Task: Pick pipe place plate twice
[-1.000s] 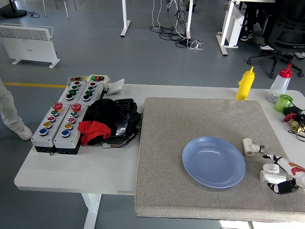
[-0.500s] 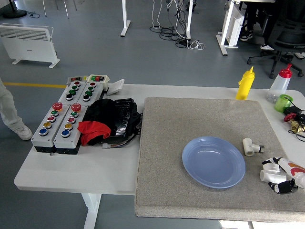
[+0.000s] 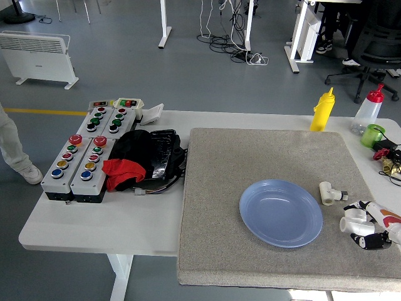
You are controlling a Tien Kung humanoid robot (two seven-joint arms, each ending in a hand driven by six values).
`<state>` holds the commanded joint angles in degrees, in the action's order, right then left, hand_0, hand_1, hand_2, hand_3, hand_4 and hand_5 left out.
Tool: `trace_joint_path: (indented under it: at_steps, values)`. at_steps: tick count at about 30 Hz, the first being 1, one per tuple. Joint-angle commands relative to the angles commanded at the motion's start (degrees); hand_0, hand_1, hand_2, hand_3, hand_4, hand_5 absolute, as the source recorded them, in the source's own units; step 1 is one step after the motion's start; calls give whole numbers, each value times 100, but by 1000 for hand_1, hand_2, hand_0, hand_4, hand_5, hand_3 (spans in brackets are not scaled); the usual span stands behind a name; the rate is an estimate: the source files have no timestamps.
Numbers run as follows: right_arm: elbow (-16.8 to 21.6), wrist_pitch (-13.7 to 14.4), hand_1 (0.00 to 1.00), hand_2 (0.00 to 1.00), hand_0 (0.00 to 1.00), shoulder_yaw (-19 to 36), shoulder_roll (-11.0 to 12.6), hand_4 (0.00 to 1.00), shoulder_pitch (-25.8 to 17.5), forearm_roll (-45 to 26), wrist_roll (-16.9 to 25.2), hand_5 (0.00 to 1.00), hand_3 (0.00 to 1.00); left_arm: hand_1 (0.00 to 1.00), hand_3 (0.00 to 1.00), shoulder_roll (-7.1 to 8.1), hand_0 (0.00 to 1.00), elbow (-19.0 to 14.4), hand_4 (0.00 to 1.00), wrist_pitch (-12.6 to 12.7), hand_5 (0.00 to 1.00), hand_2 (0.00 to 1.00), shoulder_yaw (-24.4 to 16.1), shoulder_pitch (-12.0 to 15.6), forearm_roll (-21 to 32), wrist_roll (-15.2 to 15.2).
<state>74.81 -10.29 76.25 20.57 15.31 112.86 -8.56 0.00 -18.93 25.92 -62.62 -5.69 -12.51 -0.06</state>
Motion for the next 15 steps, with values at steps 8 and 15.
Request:
trace_joint_path:
  at_steps: [8, 15]
  values:
    - [310, 74, 598, 593, 550, -120, -40, 517, 132, -46, 50, 2, 587, 639, 721, 0, 630, -4, 508, 8, 998, 662, -7, 34, -19, 12]
    - [334, 62, 598, 594, 555, -630, -102, 506, 673, -196, 84, 2, 585, 639, 721, 0, 629, 10, 507, 12, 998, 664, 75, 79, 128, -12]
